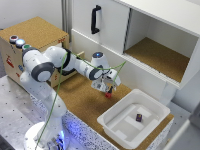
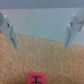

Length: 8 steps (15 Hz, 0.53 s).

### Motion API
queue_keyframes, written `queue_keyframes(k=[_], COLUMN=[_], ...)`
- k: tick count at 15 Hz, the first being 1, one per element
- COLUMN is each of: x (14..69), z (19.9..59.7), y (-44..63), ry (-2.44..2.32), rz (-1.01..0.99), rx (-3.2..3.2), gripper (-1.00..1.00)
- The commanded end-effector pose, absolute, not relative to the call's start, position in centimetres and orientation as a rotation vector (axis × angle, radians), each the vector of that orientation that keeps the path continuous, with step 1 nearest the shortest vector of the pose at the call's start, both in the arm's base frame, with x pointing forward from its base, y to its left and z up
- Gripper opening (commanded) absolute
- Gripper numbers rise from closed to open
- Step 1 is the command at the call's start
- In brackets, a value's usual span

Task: Put the pink object on the table

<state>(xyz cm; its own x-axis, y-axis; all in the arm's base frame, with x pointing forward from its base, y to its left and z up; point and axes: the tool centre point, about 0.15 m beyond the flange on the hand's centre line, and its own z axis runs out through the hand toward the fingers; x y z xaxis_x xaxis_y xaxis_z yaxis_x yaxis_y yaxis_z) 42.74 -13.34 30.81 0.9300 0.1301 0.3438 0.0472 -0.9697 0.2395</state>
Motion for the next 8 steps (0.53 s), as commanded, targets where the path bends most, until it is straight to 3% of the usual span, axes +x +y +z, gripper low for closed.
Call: queue_keyframes(k=[1, 8], x=[39.3, 38.3], z=[38.7, 43.6], y=[-11.0, -5.1], ry=[0.21, 0.205], rz=[0.585, 0.481], rx=[2.964, 3.078], gripper=[1.0, 1.0])
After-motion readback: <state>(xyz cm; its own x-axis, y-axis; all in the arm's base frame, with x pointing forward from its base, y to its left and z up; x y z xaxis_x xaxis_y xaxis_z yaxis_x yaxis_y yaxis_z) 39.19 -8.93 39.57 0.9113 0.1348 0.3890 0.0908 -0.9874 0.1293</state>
